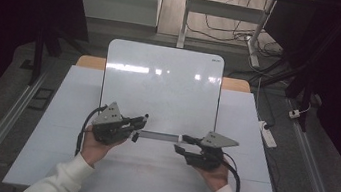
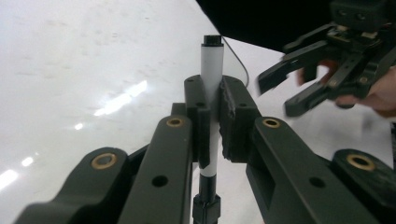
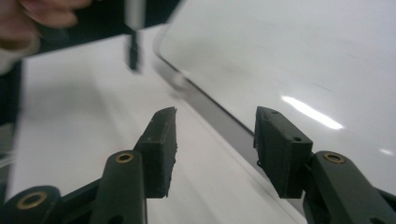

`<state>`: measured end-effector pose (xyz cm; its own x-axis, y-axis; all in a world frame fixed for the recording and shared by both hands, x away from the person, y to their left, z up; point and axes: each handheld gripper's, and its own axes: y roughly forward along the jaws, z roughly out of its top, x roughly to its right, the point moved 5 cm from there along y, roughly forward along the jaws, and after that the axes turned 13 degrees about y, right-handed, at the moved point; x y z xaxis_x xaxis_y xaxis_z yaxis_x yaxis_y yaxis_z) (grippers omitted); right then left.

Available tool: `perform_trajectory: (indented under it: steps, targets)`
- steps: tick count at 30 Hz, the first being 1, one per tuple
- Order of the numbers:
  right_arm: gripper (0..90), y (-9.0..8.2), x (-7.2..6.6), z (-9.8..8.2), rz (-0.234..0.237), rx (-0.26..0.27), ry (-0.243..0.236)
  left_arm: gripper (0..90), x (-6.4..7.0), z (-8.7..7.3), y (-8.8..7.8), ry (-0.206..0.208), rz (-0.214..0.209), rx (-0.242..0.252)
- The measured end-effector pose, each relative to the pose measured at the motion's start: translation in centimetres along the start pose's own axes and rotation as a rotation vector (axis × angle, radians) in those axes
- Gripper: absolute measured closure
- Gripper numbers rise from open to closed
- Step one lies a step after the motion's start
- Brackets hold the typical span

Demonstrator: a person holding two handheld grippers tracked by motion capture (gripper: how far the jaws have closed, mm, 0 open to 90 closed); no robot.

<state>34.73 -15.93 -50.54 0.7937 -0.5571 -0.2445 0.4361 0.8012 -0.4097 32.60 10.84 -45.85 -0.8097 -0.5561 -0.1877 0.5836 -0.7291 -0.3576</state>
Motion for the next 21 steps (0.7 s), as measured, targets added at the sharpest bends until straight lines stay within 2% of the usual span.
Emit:
perform_trajectory:
  steps: [5,9,15,21]
  targets:
    - [47.8,-3.9,2.9,-1.3,-0.127,0.015,0.001,81.4,-1.9,0.3,-1.5,-0.02,0.048,0.012]
    - [47.5,-6.3,4.6,-2.1,-0.198,0.026,0.021,81.4,-4.3,0.6,-2.1,-0.047,0.099,0.015]
    - [46.6,-7.4,5.8,-2.7,-0.262,0.021,0.01,81.4,-7.7,1.7,-1.9,-0.067,0.144,-0.008]
    - [46.4,-7.4,6.4,-3.0,-0.27,0.013,0.017,81.3,-10.7,3.5,-1.5,-0.061,0.185,-0.037]
